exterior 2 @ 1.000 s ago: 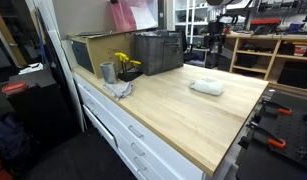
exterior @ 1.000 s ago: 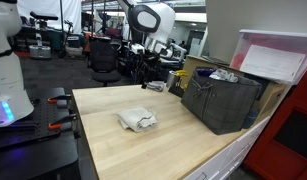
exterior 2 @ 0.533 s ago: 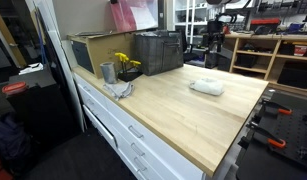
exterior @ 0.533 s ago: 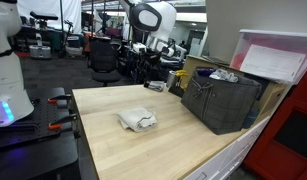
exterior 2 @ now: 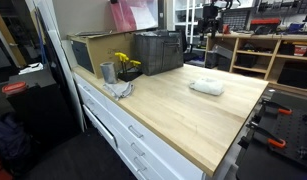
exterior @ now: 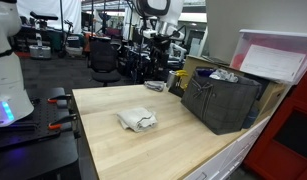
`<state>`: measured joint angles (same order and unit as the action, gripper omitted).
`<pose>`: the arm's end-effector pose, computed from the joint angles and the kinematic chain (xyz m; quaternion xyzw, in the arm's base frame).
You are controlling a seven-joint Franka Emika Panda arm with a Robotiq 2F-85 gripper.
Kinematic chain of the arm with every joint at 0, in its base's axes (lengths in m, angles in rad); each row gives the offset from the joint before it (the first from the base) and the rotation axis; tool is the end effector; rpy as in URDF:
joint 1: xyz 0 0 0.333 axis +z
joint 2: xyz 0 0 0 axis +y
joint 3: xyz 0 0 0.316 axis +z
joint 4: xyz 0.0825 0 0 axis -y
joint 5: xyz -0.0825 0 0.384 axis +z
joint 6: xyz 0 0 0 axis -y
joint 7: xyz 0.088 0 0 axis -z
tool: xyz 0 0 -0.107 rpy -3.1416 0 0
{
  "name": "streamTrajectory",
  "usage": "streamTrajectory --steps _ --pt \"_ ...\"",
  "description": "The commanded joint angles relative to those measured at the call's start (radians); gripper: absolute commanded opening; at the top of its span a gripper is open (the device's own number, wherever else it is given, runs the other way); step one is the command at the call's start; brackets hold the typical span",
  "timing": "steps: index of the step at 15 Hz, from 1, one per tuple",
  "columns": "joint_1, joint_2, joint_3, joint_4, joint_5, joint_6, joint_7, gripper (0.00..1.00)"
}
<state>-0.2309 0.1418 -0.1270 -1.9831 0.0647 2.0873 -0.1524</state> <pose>0.5452 -0.1986 0.3927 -0.9926 0.1185 0.0127 0.0228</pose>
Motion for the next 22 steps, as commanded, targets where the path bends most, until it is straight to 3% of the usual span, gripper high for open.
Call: streamTrajectory --steps 1,6,14,22 --pt "0.010 0.008 -0.016 0.112 0.006 -0.156 0.009 1.00" --pt "0.007 0.012 -0.018 0.218 0.017 -0.344 -0.006 1.00" --pt "0.014 -0.011 -0.013 0.206 0.006 -0.315 -0.023 1.00" --pt "0.051 -0.051 -0.007 0.219 -0.012 -0.340 0.084 1.00"
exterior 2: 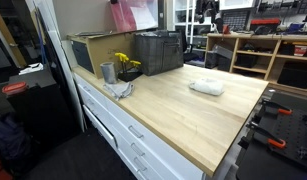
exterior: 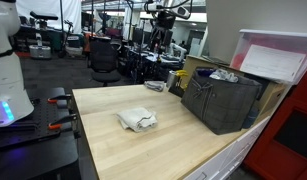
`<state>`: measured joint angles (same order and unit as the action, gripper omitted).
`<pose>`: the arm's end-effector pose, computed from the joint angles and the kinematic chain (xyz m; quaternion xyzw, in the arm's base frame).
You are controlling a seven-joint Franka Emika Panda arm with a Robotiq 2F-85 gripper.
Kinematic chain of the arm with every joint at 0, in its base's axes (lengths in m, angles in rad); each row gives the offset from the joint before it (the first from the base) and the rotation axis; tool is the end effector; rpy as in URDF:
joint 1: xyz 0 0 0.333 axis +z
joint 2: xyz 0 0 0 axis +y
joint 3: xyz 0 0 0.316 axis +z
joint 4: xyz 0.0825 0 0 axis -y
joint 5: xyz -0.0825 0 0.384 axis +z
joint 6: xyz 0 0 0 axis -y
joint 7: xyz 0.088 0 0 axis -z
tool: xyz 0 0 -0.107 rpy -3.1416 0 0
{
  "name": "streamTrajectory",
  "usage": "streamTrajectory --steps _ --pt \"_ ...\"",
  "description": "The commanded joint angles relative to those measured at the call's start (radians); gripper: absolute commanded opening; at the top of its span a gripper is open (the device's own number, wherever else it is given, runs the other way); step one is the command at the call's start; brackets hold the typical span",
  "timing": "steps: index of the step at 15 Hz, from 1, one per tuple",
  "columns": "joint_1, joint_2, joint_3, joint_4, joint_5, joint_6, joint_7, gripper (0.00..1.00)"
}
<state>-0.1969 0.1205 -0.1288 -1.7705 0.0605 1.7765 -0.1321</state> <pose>0.5572 -0.1797 0.4785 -0.9927 0.1043 0.0503 0.0338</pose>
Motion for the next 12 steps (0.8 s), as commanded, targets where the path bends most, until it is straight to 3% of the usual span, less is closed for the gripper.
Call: streamTrajectory --steps 1,2,12 --pt "0.027 -0.034 -0.006 0.003 -0.032 -0.021 0.117 1.00" --pt "0.016 -0.010 -0.008 0.003 -0.006 -0.003 0.045 1.00" --pt "0.028 -0.018 -0.007 0.003 -0.019 -0.003 0.095 1.00"
